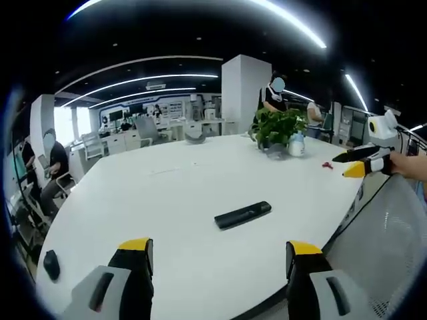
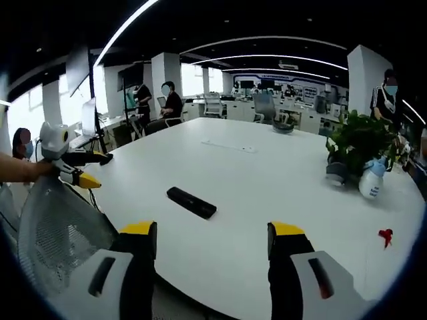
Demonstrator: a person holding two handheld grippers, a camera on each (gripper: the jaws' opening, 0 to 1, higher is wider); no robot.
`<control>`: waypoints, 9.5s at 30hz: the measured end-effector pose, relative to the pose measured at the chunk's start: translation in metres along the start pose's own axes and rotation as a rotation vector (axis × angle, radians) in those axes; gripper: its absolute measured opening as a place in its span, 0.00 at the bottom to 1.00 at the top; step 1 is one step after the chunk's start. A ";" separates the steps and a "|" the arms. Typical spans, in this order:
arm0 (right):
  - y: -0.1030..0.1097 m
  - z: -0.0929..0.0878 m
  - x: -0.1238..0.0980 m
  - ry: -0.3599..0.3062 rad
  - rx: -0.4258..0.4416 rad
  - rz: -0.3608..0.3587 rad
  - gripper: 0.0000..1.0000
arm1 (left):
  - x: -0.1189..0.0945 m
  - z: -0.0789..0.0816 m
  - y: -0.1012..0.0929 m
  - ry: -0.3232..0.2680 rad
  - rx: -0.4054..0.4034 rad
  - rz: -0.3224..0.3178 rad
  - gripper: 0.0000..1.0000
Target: Press the specified remote control buttons in sequence, fully releasing each button before pressing the next.
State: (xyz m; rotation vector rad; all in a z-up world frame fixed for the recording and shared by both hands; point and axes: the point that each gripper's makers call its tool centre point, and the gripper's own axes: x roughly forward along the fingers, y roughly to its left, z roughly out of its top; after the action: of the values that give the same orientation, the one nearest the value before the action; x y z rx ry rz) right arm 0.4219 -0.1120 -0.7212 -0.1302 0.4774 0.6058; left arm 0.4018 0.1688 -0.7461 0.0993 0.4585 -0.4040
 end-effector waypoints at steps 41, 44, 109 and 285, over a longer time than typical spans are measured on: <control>0.009 -0.006 0.012 0.057 -0.016 0.101 0.68 | 0.003 0.004 0.001 -0.010 0.011 -0.006 0.87; 0.011 -0.009 0.011 0.069 -0.025 0.117 0.67 | 0.003 0.003 0.002 -0.006 0.015 0.002 0.87; -0.018 -0.029 0.016 0.193 0.030 0.004 0.45 | 0.178 -0.036 -0.036 0.580 0.589 -0.678 0.73; 0.049 -0.118 0.096 0.737 -0.437 0.462 0.00 | 0.106 -0.093 -0.117 0.485 0.716 -0.804 0.25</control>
State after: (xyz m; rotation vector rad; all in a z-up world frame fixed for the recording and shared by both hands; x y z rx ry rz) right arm 0.4165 -0.0526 -0.8698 -0.6872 1.0992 1.1165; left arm 0.4037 0.0403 -0.8770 0.7327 0.8107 -1.3447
